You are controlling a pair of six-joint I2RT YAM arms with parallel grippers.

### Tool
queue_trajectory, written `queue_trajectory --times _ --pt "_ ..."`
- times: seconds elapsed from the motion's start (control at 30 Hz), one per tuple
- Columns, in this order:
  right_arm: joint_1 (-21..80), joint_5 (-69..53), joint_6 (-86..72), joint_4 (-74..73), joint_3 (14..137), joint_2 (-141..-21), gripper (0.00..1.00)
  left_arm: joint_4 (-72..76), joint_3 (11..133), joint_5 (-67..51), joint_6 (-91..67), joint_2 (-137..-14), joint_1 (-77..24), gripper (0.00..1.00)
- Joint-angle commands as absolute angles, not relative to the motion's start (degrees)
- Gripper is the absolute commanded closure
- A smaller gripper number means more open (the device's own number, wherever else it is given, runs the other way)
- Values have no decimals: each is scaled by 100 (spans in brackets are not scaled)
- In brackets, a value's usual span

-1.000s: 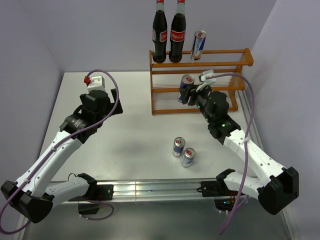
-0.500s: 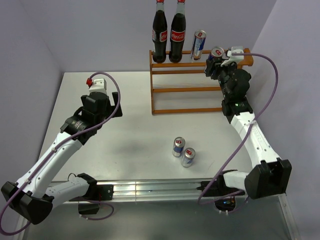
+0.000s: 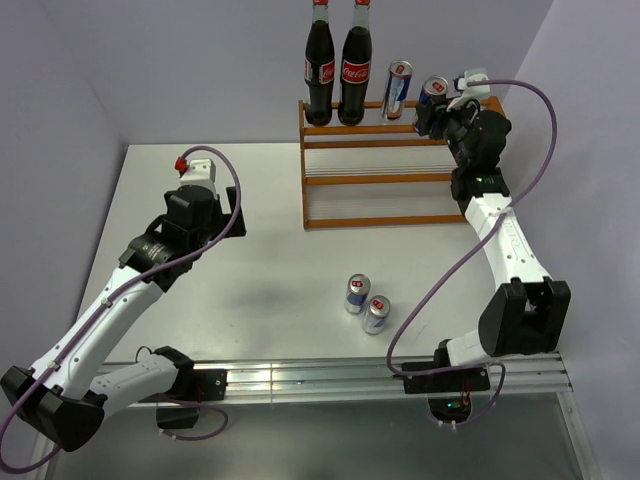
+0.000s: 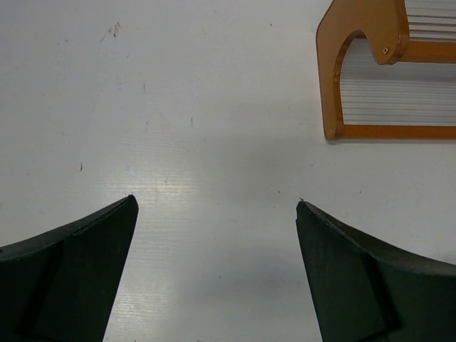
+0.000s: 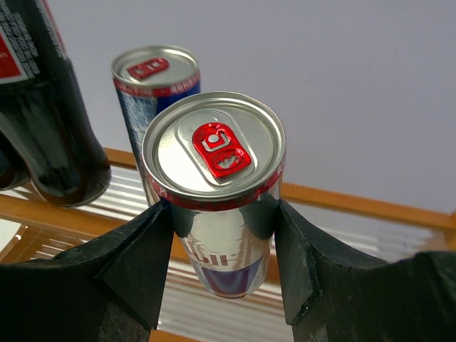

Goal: Place and organize the beverage onto the shelf

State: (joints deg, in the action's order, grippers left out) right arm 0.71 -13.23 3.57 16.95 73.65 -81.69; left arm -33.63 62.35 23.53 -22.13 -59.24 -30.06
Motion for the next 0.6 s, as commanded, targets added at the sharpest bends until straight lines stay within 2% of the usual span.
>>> queue_trajectory --times 0.0,0.57 --pt "-121 -1748 440 2268 7980 -8270 100 -3147 6249 2206 -2118 -5853 -2988 1" --pt "-263 -2329 440 907 9509 -9430 100 -3129 6231 2118 -2083 -5810 -2988 1"
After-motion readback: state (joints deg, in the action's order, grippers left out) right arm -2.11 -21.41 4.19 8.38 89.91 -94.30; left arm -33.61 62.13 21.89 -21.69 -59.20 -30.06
